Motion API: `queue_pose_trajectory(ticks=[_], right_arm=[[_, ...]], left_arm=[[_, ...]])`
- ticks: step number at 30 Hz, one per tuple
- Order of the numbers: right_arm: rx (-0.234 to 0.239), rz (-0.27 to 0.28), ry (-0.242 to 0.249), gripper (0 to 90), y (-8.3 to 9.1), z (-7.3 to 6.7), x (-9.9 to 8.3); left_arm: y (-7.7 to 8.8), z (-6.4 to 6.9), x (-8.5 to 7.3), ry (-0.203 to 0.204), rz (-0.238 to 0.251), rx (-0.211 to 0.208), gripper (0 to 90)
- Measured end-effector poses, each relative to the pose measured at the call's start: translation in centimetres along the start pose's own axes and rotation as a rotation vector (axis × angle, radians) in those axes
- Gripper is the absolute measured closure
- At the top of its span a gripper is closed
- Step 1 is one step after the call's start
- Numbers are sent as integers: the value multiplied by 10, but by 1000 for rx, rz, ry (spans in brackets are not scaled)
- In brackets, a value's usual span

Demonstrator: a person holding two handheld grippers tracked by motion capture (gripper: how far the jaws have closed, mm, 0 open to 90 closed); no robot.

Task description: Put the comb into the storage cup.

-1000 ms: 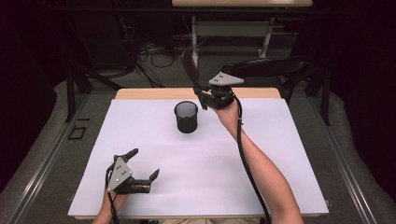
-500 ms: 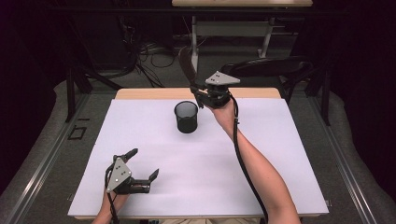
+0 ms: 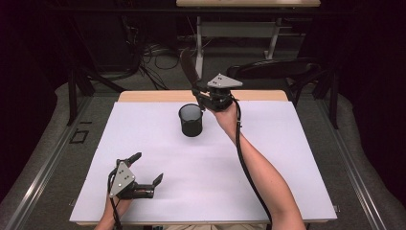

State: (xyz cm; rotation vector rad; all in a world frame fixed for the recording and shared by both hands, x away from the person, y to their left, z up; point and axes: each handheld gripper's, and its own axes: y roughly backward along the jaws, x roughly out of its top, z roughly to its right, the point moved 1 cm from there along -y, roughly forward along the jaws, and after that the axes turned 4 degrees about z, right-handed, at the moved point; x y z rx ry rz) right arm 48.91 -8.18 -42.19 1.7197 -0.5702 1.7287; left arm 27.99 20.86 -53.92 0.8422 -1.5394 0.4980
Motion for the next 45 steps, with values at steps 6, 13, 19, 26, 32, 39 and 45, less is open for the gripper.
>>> queue_pose_trajectory(ticks=[6,13,19,26,32,39,45], right_arm=[[1,8,-3,726,-2,-2,-1],[5,11,0,726,-6,-5,-3],[8,6,-4,726,-9,-6,-5],[6,8,-9,726,-12,-6,-8],[3,8,-17,726,-14,-6,-10],[7,5,-18,726,-17,-7,-12],[10,0,-17,726,-19,-8,-15]], left_arm=[[0,0,0,-2,0,0,1],[0,0,0,0,-1,0,2],[0,0,0,-2,-1,-3,2],[0,0,0,-2,-1,-3,1],[0,0,0,-3,-2,-4,2],[0,0,0,-1,0,-3,2],[0,0,0,2,1,-1,2]])
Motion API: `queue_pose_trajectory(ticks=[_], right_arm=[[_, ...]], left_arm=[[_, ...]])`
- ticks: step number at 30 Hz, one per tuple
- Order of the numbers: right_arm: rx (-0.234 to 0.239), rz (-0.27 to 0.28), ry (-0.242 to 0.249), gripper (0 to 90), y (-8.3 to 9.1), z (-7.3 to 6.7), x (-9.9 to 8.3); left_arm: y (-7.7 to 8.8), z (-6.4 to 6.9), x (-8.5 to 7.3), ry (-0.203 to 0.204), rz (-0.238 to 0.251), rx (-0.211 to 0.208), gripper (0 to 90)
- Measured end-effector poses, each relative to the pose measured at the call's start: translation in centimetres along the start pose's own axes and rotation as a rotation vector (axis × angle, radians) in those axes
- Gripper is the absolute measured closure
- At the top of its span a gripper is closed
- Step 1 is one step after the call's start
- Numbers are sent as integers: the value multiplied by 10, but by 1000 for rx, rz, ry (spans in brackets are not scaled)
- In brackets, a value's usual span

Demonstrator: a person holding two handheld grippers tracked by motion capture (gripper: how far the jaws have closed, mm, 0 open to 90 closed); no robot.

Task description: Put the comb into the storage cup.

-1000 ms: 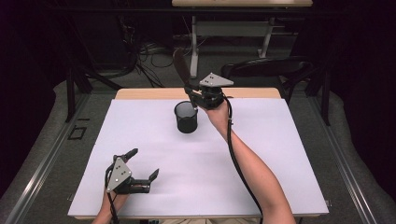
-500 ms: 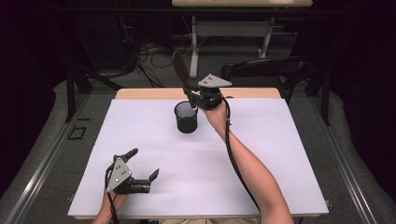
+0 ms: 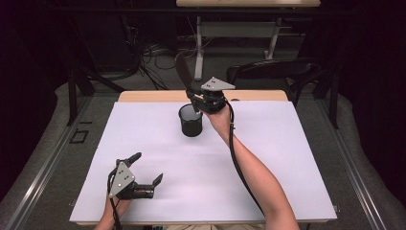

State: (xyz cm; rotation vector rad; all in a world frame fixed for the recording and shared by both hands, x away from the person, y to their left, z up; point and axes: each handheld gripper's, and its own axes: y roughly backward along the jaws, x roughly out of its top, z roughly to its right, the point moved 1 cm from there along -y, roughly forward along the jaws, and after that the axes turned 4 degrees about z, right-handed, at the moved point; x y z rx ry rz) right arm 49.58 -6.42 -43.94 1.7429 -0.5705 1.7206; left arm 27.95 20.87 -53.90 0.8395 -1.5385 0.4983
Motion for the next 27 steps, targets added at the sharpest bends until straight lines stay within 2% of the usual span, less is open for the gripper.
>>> queue_pose_trajectory(ticks=[27], right_arm=[[5,-19,-2,726,-8,0,-9]], left_arm=[[0,0,0,-3,-1,-3,2]])
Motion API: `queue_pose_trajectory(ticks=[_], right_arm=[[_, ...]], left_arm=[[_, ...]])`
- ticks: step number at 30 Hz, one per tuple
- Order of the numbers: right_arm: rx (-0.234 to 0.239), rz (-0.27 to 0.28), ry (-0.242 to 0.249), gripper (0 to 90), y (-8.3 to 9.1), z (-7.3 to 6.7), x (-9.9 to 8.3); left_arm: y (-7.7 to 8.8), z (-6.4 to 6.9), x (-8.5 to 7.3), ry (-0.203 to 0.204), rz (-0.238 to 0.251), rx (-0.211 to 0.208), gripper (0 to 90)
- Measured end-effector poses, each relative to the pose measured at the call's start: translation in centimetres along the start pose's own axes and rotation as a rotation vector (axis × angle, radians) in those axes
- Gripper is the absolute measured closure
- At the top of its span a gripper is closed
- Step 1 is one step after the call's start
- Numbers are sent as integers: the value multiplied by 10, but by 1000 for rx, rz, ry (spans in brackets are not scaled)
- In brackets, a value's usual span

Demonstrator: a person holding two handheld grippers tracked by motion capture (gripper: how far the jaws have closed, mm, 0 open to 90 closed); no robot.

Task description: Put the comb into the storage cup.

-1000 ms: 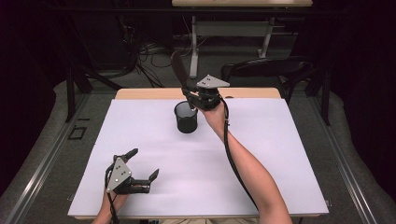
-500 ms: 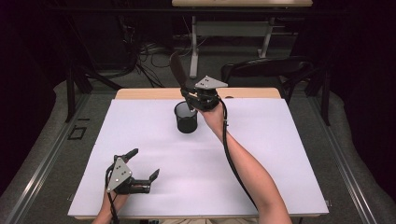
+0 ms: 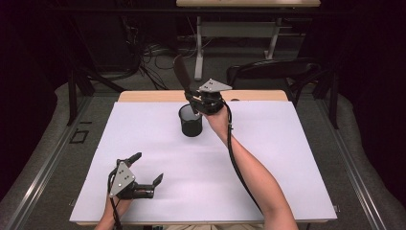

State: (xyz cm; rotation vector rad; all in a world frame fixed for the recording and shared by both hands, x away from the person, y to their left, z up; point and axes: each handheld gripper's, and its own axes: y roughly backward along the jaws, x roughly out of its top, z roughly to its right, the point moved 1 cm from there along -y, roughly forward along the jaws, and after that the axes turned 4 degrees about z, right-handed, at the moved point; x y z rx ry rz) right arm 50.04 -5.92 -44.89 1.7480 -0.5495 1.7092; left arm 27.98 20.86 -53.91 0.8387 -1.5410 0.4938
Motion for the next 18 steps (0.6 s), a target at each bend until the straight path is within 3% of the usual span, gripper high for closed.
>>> queue_pose_trajectory(ticks=[18], right_arm=[[14,-30,-6,726,-9,0,-11]], left_arm=[[-1,1,-1,7,-2,-3,2]])
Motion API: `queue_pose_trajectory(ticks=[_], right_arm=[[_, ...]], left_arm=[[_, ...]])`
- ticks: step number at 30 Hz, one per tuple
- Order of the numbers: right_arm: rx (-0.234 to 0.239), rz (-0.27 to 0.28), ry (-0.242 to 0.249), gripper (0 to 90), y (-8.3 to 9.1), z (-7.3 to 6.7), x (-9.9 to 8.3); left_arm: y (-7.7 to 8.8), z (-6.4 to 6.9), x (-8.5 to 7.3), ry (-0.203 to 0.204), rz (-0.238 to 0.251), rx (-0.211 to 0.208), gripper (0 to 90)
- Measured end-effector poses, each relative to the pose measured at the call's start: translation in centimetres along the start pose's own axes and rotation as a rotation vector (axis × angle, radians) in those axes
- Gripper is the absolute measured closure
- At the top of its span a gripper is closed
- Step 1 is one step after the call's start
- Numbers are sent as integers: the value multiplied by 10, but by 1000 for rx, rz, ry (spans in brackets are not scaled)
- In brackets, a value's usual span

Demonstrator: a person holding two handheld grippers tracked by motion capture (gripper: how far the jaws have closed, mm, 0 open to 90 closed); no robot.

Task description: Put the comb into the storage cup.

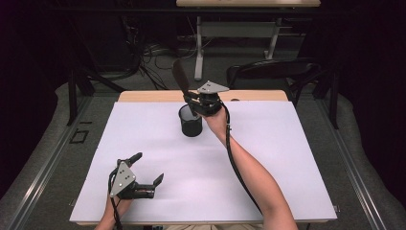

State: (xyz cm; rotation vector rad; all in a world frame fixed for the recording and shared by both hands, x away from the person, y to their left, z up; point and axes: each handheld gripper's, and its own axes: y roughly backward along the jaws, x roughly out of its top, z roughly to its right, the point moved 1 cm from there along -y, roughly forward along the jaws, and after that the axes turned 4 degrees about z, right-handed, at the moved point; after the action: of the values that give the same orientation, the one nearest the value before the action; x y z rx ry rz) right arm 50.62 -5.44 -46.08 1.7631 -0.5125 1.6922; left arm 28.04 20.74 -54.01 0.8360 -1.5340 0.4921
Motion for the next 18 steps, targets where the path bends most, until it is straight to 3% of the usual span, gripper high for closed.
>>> queue_pose_trajectory(ticks=[18], right_arm=[[8,-16,-2,726,-8,-3,-10]], left_arm=[[1,0,0,-3,-1,-2,2]])
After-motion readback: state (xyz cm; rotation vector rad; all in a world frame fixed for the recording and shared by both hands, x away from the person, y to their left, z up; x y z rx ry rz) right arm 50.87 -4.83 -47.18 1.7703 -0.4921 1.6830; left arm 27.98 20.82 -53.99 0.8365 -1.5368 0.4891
